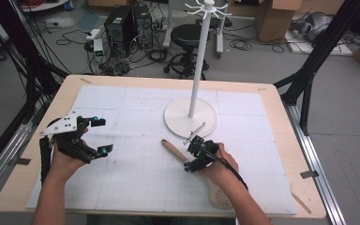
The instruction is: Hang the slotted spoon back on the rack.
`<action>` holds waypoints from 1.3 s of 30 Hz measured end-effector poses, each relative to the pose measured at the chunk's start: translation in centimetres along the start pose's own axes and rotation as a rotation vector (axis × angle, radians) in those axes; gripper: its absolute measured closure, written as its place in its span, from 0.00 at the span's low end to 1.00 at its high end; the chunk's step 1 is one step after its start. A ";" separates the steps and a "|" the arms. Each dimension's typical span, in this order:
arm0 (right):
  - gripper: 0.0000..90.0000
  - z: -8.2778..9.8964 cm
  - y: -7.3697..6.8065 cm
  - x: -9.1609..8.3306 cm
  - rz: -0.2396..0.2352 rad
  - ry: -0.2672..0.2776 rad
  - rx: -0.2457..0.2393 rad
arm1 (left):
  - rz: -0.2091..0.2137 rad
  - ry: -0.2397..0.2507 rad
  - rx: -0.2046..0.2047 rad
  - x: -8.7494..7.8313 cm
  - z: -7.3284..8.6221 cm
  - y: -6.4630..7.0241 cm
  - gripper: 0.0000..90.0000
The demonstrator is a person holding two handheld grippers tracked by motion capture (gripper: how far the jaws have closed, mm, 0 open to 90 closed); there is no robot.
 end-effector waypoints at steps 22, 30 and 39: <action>0.71 -0.4 -0.5 1.5 -0.001 -0.074 -0.021 | 0.003 -0.020 -0.003 0.3 0.3 0.0 0.02; 0.76 -0.3 -0.3 1.5 0.002 -0.067 -0.013 | -0.002 -0.010 -0.004 0.0 0.2 -0.1 0.02; 0.79 -0.3 0.0 1.5 -0.018 -0.065 0.020 | 0.003 -0.017 -0.001 0.1 0.2 -0.1 0.02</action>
Point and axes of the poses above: each handheld gripper's, and its own axes: x roughly forward along the jaws, z roughly out of its underside, y roughly to its right, the point moved 4 cm from there along x, roughly forward along the jaws, and after that the axes turned 9 degrees about -x, right-handed, at the moved point
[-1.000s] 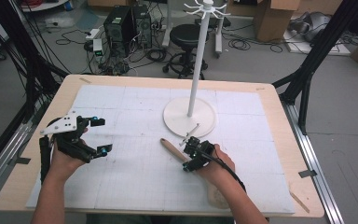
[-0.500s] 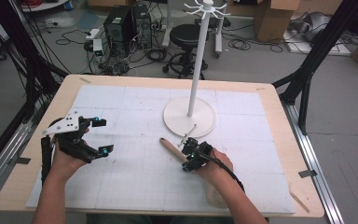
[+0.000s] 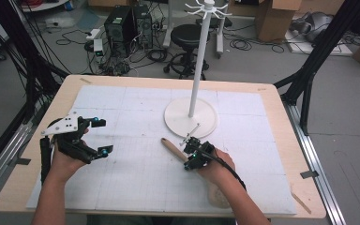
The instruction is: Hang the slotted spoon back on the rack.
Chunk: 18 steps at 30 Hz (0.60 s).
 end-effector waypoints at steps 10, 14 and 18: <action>0.84 0.1 0.1 -0.2 0.006 0.002 -0.049 | -0.002 0.010 -0.005 -0.2 -0.1 -0.1 0.02; 0.84 0.1 0.1 -0.3 0.005 0.019 -0.055 | -0.002 0.011 -0.006 -0.2 -0.1 -0.1 0.02; 0.84 0.3 0.2 -1.4 -0.005 0.072 -0.041 | -0.002 0.014 -0.005 -0.3 -0.1 -0.1 0.02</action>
Point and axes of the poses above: each handheld gripper's, and its own axes: x roughly forward along the jaws, z roughly out of its underside, y roughly to its right, the point moved 4 cm from there along x, roughly forward along the jaws, and after that the axes turned 9 degrees about -x, right-handed, at the moved point
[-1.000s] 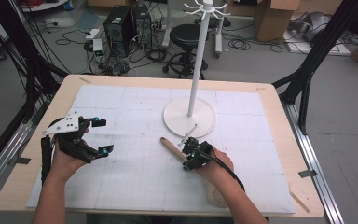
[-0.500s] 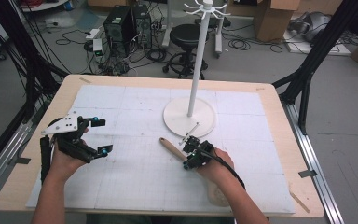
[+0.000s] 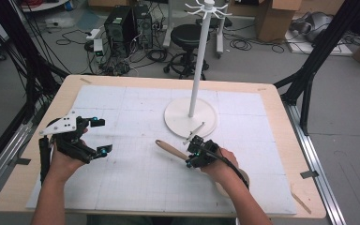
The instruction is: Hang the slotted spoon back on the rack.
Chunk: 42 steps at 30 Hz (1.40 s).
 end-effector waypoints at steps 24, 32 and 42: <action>0.84 0.6 1.1 -10.4 0.047 0.482 0.023 | -0.002 0.012 0.001 -0.3 -0.1 0.1 0.02; 0.84 0.2 1.8 -12.4 0.053 0.537 0.017 | -0.002 0.026 0.003 -0.5 -0.3 0.1 0.02; 0.84 -0.3 3.7 -14.0 0.049 0.555 0.019 | -0.002 0.030 0.002 -0.7 -0.4 0.1 0.02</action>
Point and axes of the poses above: each handheld gripper's, and its own axes: x roughly forward along the jaws, z roughly out of its underside, y roughly to its right, the point moved 4 cm from there along x, roughly forward along the jaws, and after that the axes turned 9 degrees about -x, right-handed, at the moved point
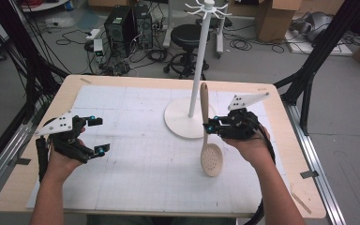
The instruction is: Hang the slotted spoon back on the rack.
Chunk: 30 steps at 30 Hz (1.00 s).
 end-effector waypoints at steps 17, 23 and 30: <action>0.84 -3.6 4.1 -3.4 0.046 0.053 -0.005 | -0.001 -0.004 0.001 0.1 0.0 -0.1 0.02; 0.84 -4.5 5.1 -4.1 0.061 0.047 -0.020 | 0.000 -0.007 -0.002 0.1 0.1 0.0 0.02; 0.84 -6.1 6.2 -4.7 0.073 0.059 -0.028 | 0.001 -0.008 0.000 0.1 0.1 -0.1 0.02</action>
Point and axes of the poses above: each handheld gripper's, and its own axes: x roughly forward along the jaws, z roughly out of its underside, y roughly to its right, the point moved 4 cm from there along x, roughly forward along the jaws, and after that the axes turned 9 degrees about -x, right-handed, at the moved point
